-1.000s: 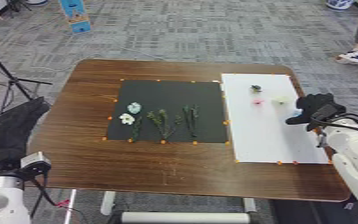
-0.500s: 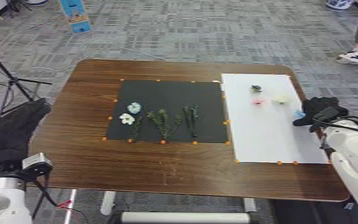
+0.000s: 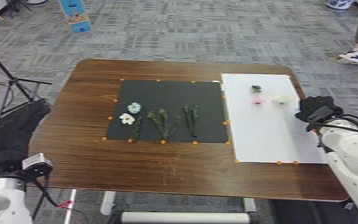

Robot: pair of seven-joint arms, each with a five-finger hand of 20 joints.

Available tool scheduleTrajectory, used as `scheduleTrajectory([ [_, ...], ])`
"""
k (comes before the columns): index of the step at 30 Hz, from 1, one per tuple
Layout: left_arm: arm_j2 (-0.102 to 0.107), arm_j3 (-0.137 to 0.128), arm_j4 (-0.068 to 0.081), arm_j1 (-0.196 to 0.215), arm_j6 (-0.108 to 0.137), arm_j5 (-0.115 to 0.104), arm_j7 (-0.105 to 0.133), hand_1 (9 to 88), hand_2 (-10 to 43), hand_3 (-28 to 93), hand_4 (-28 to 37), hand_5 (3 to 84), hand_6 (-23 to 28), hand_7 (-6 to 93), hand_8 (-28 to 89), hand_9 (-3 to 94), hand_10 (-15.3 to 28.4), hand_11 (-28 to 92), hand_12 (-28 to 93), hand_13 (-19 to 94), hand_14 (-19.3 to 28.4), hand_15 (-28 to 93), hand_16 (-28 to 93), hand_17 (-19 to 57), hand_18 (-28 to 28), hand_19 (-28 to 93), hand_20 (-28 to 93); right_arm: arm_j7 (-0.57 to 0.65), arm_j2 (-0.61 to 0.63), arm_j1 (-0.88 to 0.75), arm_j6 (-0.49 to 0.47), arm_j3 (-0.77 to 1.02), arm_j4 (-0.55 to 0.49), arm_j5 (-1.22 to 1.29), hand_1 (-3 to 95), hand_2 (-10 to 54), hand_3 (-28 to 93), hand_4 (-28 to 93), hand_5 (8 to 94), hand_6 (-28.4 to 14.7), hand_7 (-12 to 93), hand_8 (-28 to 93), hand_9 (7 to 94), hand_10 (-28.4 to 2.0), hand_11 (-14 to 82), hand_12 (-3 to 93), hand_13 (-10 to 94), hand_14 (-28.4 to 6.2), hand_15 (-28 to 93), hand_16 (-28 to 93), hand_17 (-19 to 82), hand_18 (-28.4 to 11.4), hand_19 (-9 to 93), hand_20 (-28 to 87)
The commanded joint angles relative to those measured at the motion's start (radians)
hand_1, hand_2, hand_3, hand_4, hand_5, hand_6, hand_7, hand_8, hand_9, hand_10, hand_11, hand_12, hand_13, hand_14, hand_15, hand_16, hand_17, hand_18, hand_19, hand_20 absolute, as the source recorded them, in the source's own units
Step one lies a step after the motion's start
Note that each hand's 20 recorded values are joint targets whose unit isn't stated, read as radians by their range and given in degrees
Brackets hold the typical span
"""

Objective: Arrange flowers

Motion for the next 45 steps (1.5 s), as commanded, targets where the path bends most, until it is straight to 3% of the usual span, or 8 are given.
scheduleTrajectory([
  [1,0.002,-0.039,0.002,0.03,0.02,-0.015,-0.004,22.5,-0.5,73,-27.0,50.5,5.4,11.7,-8,47.8,13.2,17,11,34,13.0,10,-1,6.5,7.6,4,15,-0.006,0.111,0.046,0.101,-0.046,-0.182,0.113,55.0,8.8,48,-21,74.3,0.2,22,11,86.2,-9.4,29.9,28.1,83,-7.1,50,40,40,-22.7,77,56],
  [6,0.013,-0.038,0.016,0.026,0.032,-0.02,-0.003,22.3,-0.2,73,-27.4,50.5,5.4,11.7,-8,47.8,13.2,17,11,33,12.9,9,-1,6.6,7.5,4,15,-0.04,0.136,0.198,0.16,-0.198,-0.279,0.221,54.8,8.5,49,-21,74.6,0.2,22,12,86.2,-9.2,30.5,28.3,83,-6.9,51,40,40,-22.4,77,57],
  [12,0.03,-0.002,0.018,-0.006,0.063,-0.014,-0.023,21.6,4.1,72,-28.1,50.7,5.3,11.7,-8,48.0,13.3,17,11,33,12.7,9,-1,6.8,7.3,4,16,-0.105,0.093,0.427,0.123,-0.448,-0.305,0.298,55.4,8.6,48,-21,74.1,1.0,22,11,85.7,-9.0,31.0,28.9,82,-6.6,52,40,40,-21.9,78,57],
  [17,0.052,0.03,0.031,-0.054,0.043,-0.002,-0.036,22.2,10.0,71,-28.2,51.4,5.3,12.2,-8,48.3,13.2,17,11,34,12.6,10,-1,6.8,7.1,4,16,-0.172,0.035,0.547,0.075,-0.607,-0.29,0.29,56.1,8.6,46,-21,73.4,1.8,22,10,85.3,-8.8,31.2,29.3,81,-6.5,53,41,40,-21.8,78,57],
  [22,0.058,0.041,0.032,-0.072,0.038,-0.005,-0.034,22.3,10.9,71,-28.3,51.4,5.2,12.2,-8,48.3,13.2,17,10,34,12.5,10,-1,6.9,7.0,4,16,-0.228,-0.081,0.619,0.031,-0.71,-0.213,0.243,56.7,8.7,44,-21,72.3,2.8,24,9,84.5,-8.7,31.6,29.7,81,-6.6,54,41,39,-21.8,78,57],
  [30,0.059,0.059,0.033,-0.095,0.03,-0.004,-0.041,22.3,11.3,71,-28.3,51.4,5.3,12.1,-8,48.3,13.3,17,10,34,12.5,10,-1,6.9,6.9,4,16,-0.316,-0.273,0.646,0.008,-0.733,-0.092,0.156,57.0,8.8,43,-21,71.4,3.5,25,5,83.8,-8.6,32.2,30.3,79,-6.6,60,43,39,-22.3,78,58],
  [37,0.07,0.099,0.045,-0.149,0.03,0.006,-0.057,22.2,11.1,71,-28.3,51.4,5.4,11.9,-8,48.3,13.3,17,10,34,12.5,10,-1,6.9,6.9,4,16,-0.366,-0.38,0.651,0.008,-0.699,0.023,0.074,57.0,8.8,42,-21,71.0,3.7,25,4,83.6,-8.6,32.6,30.5,78,-6.8,61,43,39,-22.2,79,59],
  [45,0.063,0.083,0.043,-0.122,0.009,-0.007,-0.033,22.2,10.8,71,-28.3,51.5,5.3,12.0,-8,48.2,13.2,17,10,33,12.5,10,-1,6.8,7.1,4,16,-0.411,-0.522,0.615,0.023,-0.639,0.106,-0.09,57.4,8.9,41,-21,70.9,3.9,26,2,83.2,-8.7,32.9,30.6,78,-6.8,62,43,38,-22.1,79,59],
])
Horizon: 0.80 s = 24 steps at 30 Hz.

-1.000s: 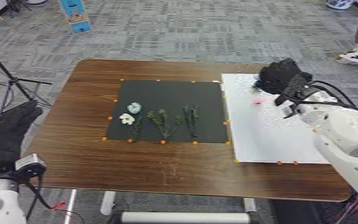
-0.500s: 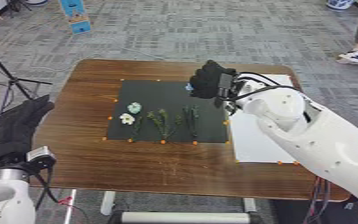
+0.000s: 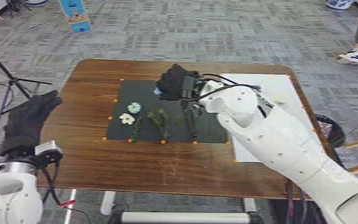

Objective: Arrange flowers

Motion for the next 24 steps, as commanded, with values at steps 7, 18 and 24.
scheduleTrajectory([
  [7,-0.008,-0.021,-0.006,0.017,-0.046,-0.002,0.024,22.4,10.8,71,-28.3,51.5,5.1,12.2,-8,48.3,13.2,17,10,33,12.4,10,-1,6.7,7.2,4,16,-0.107,-0.243,-0.065,0.003,0.127,0.137,-0.326,57.6,8.9,40,-21,70.2,4.1,26,1,82.9,-8.6,33.0,30.6,78,-6.8,62,43,38,-22.1,79,59],
  [18,-0.019,-0.03,-0.007,0.023,-0.068,-0.003,0.033,22.2,9.9,72,-28.3,51.5,5.1,12.1,-8,48.3,13.2,17,10,33,12.5,10,-1,6.7,7.1,4,15,-0.153,-0.308,-0.087,0.019,0.192,0.205,-0.489,57.4,9.0,40,-21,69.6,4.3,26,0,82.6,-8.6,33.1,30.7,77,-6.9,63,43,38,-22.1,79,59],
  [24,-0.03,-0.052,-0.013,0.044,-0.082,-0.003,0.038,21.8,7.2,72,-28.3,51.2,5.2,11.9,-8,48.2,13.3,17,10,33,12.5,10,-1,6.7,7.1,4,16,-0.147,-0.304,-0.087,0.036,0.202,0.228,-0.542,56.4,8.9,42,-21,69.9,4.8,26,-1,82.6,-8.6,33.1,30.6,77,-7.1,63,43,38,-22.3,79,59],
])
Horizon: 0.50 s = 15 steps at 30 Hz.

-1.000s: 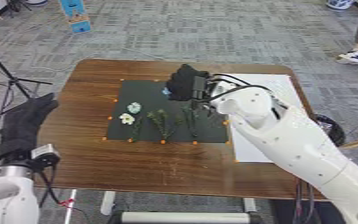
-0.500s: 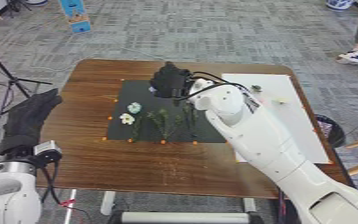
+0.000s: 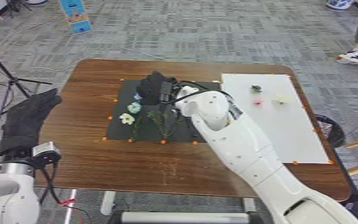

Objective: Arrange flowers

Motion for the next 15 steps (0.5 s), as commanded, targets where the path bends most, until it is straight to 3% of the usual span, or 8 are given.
scheduleTrajectory([
  [1,-0.023,-0.029,-0.015,0.031,-0.023,0.0,0.015,21.9,6.9,72,-28.3,51.2,5.2,11.9,-8,48.2,13.3,17,10,33,12.5,10,-1,6.7,7.1,5,16,-0.013,-0.004,0.001,0.035,0.018,0.029,-0.323,56.4,8.8,42,-21,69.9,4.7,26,-1,82.6,-8.6,33.1,30.6,77,-7.0,63,43,38,-22.2,79,59],
  [15,-0.045,-0.066,-0.024,0.058,-0.064,-0.003,0.015,21.8,5.4,72,-28.3,51.0,5.3,11.8,-8,48.0,13.3,17,11,33,12.6,9,-1,6.5,7.2,4,15,-0.018,-0.007,-0.025,0.018,0.067,0.067,-0.385,58.6,8.5,39,-21,69.5,4.9,27,-2,81.8,-8.5,33.1,30.7,76,-7.1,64,43,37,-21.9,78,59],
])
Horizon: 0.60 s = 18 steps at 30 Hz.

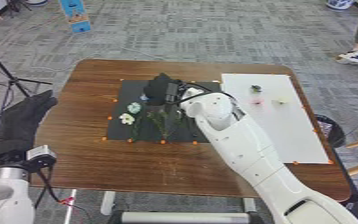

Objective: Arrange flowers

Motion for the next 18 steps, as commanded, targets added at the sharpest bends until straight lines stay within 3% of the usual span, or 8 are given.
scheduleTrajectory([
  [1,-0.02,-0.023,-0.014,0.019,-0.031,-0.003,0.007,21.8,5.4,72,-28.3,51.0,5.3,11.8,-8,48.0,13.3,17,11,33,12.7,9,-1,6.5,7.2,4,15,-0.021,-0.012,-0.018,0.006,0.029,0.023,-0.391,58.6,8.5,39,-21,69.4,4.9,27,-2,81.8,-8.5,33.1,30.7,76,-7.2,64,43,37,-21.9,78,59],
  [4,-0.024,-0.032,-0.013,0.023,-0.044,-0.005,0.006,21.7,5.3,72,-28.3,50.9,5.2,11.9,-8,48.0,13.3,17,11,33,12.7,9,-1,6.5,7.2,4,15,-0.009,-0.003,-0.02,-0.021,0.016,0.011,-0.371,57.6,8.2,40,-20,69.2,5.1,27,-3,81.7,-8.5,33.1,30.6,76,-7.3,64,43,37,-22.0,78,59],
  [7,-0.028,-0.04,-0.013,0.026,-0.052,-0.005,0.003,21.6,5.2,72,-28.3,50.9,5.2,11.8,-8,47.9,13.3,17,11,33,12.7,9,-1,6.5,7.2,4,15,0.001,0.0,-0.021,-0.062,0.01,-0.001,-0.359,53.3,5.1,48,-20,67.5,4.7,27,-3,81.6,-8.8,33.0,30.5,76,-7.8,64,43,37,-22.3,78,59],
  [10,-0.033,-0.052,-0.012,0.033,-0.065,-0.004,0.001,21.6,5.1,72,-28.3,50.8,5.3,11.8,-8,47.9,13.3,17,11,33,12.7,9,-1,6.5,7.2,4,15,0.011,0.008,-0.022,-0.077,-0.003,-0.011,-0.341,45.2,1.8,55,-20,63.6,3.5,26,-2,81.3,-9.2,33.1,30.6,75,-8.6,64,43,36,-22.8,78,59],
  [18,-0.049,-0.087,-0.019,0.062,-0.095,-0.007,0.003,21.6,4.7,73,-28.3,50.7,5.2,11.7,-8,47.8,13.3,17,11,33,12.7,9,-1,6.5,7.2,4,15,0.02,0.021,-0.018,-0.087,-0.017,-0.019,-0.316,43.3,1.7,57,-20,63.5,2.6,24,-1,81.1,-9.9,36.1,31.2,75,-8.9,65,43,36,-23.2,78,59],
])
